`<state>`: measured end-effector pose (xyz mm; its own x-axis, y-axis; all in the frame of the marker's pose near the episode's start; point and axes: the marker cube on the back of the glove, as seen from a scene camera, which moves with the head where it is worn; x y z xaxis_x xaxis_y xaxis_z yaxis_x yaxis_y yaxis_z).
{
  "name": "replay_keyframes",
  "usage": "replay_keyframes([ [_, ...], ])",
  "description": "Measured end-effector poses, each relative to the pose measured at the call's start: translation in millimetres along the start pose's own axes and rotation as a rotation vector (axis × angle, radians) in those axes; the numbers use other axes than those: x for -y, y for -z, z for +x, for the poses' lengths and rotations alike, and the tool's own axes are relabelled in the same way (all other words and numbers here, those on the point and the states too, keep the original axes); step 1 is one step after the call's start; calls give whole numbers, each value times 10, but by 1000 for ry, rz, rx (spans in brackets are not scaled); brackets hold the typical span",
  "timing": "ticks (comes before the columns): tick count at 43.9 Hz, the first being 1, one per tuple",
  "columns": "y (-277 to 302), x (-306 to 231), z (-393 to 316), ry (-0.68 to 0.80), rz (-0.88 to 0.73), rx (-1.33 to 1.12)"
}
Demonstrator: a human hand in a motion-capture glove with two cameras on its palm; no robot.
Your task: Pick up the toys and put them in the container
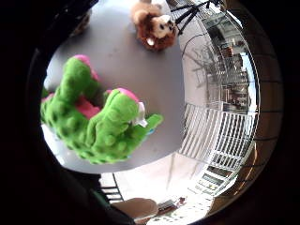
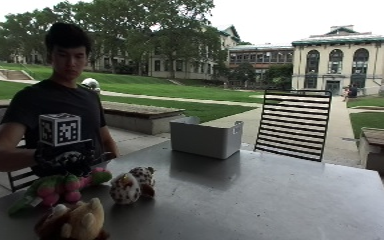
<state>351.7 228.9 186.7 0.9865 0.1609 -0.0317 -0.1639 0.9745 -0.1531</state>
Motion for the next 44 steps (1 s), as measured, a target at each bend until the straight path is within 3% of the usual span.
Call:
replay_keyframes([
  [18, -578, -86, 214, -30, -71, 29],
  [32, -639, -149, 184, -63, -61, -5],
  [44, -555, -244, 217, -85, 179, 20],
])
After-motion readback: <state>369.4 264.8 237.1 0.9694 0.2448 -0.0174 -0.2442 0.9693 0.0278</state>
